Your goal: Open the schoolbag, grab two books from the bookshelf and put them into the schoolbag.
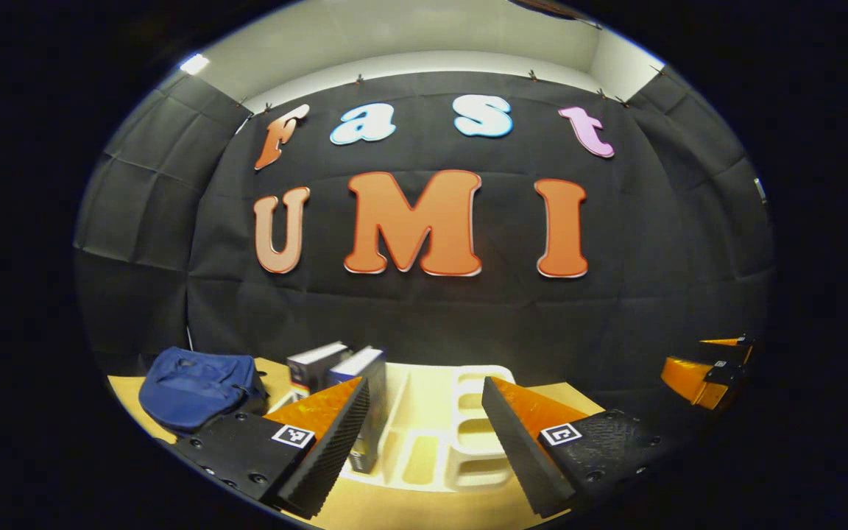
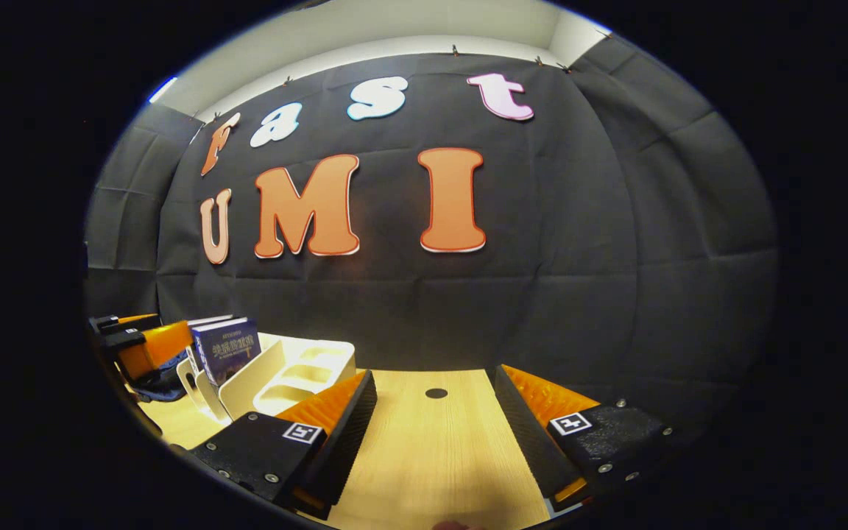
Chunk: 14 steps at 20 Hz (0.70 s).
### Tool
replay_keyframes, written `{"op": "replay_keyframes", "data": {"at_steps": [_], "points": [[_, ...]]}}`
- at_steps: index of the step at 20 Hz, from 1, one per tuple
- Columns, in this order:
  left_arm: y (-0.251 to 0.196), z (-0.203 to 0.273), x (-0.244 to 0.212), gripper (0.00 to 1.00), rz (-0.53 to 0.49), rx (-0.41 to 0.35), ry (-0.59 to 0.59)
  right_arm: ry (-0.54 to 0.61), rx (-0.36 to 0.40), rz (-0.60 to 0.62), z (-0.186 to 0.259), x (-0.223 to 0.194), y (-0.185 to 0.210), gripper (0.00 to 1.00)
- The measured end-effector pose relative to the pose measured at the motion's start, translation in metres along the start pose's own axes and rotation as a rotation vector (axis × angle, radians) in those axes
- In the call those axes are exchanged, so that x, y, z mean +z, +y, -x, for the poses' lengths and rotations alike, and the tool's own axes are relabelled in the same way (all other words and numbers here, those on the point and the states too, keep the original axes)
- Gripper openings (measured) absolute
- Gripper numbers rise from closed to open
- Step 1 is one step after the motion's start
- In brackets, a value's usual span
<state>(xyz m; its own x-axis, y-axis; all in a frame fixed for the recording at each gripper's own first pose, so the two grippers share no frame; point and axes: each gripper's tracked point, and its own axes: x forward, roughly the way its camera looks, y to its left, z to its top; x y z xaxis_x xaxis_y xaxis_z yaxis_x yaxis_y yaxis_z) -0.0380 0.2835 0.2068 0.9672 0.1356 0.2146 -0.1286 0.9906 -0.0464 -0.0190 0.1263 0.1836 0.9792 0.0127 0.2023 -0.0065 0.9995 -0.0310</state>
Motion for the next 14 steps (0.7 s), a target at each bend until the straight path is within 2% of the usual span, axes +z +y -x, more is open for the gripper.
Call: {"op": "replay_keyframes", "data": {"at_steps": [2, 3, 4, 8, 9, 11, 13, 14], "points": [[0.045, -0.002, 0.014, 0.95, -0.002, -0.016, 0.004, -0.027, -0.034, 0.004, 0.006, 0.023, 0.021, 0.96], [0.065, -0.004, 0.02, 0.98, -0.003, -0.03, 0.013, -0.018, -0.052, 0.005, 0.008, 0.029, 0.032, 0.96], [0.082, -0.008, 0.025, 0.96, -0.001, -0.051, 0.02, -0.003, -0.073, 0.012, 0.01, 0.033, 0.045, 0.96], [0.134, -0.032, 0.046, 0.94, 0.004, -0.14, 0.022, 0.037, -0.166, -0.012, 0.02, 0.049, 0.093, 0.96], [0.145, -0.037, 0.052, 0.95, -0.003, -0.163, 0.013, 0.021, -0.179, -0.01, 0.021, 0.058, 0.105, 0.96], [0.156, -0.048, 0.059, 0.95, -0.005, -0.211, 0.012, 0.011, -0.223, 0.079, 0.024, 0.071, 0.108, 0.95], [0.158, -0.054, 0.067, 0.95, 0.007, -0.259, 0.003, 0.001, -0.245, 0.069, 0.033, 0.091, 0.115, 0.96], [0.158, -0.055, 0.072, 0.95, 0.007, -0.276, -0.006, -0.01, -0.282, 0.064, 0.041, 0.102, 0.108, 1.0]]}}
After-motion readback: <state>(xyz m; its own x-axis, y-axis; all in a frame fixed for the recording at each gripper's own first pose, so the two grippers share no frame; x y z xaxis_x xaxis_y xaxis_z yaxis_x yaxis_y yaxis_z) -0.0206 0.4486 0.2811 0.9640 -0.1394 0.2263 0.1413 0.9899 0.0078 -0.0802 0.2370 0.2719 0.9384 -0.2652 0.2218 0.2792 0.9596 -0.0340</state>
